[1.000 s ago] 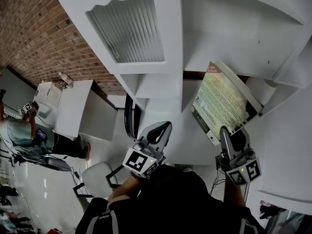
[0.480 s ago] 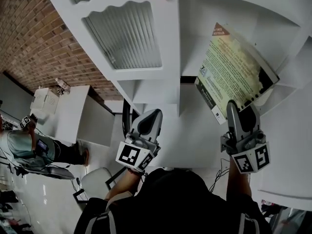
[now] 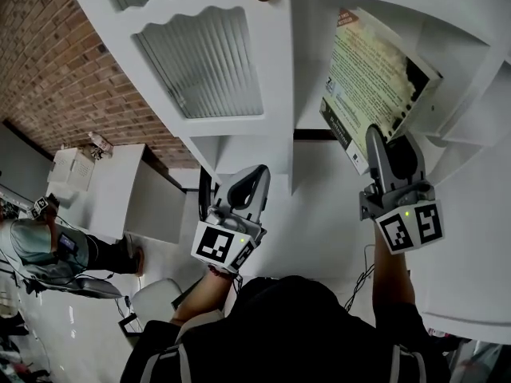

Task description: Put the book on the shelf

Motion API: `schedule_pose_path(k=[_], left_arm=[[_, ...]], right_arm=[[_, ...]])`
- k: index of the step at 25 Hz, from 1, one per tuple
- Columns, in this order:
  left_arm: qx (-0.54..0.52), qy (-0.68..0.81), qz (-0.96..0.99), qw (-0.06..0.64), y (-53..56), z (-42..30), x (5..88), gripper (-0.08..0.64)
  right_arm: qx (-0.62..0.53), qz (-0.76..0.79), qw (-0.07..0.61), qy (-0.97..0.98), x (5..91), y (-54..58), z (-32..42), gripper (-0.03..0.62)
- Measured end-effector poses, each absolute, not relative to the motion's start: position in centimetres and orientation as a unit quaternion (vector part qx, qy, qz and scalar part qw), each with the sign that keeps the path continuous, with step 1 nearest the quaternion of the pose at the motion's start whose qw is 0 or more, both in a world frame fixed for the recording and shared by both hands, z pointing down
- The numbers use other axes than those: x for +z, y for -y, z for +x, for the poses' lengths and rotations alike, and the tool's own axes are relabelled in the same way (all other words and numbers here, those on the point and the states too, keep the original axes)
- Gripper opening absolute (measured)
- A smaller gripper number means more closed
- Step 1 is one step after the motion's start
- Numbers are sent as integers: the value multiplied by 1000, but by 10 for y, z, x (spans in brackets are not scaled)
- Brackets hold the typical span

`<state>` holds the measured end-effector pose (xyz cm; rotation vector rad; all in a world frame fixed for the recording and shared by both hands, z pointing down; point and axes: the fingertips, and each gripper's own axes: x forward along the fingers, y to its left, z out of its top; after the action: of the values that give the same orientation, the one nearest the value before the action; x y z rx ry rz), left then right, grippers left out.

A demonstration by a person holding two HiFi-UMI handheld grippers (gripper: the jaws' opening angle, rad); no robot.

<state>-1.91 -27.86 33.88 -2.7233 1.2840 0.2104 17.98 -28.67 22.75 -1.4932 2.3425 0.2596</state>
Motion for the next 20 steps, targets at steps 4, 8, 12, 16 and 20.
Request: schedule_pose_path(k=[4,8,12,16,20], left_arm=[[67,-442,-893,57,310,-29,328,18],[74,-457,-884,56,313,-31,322,18],[96,-454,-884,58,317,-32,315,18],[95,-454,-884,56,320,-31,316,18],[95,-454,-884,57,319,-31,315,18]], right_arm=[[89,-536,166,-823,219,330,174,169],[93,-542,160,-820,221,344,179,169],[84,-557,157,-811,220,373,180,169],[90,-566,150,-806,216,396,170,169],[109,-566,136,-806,214,413,154,169]])
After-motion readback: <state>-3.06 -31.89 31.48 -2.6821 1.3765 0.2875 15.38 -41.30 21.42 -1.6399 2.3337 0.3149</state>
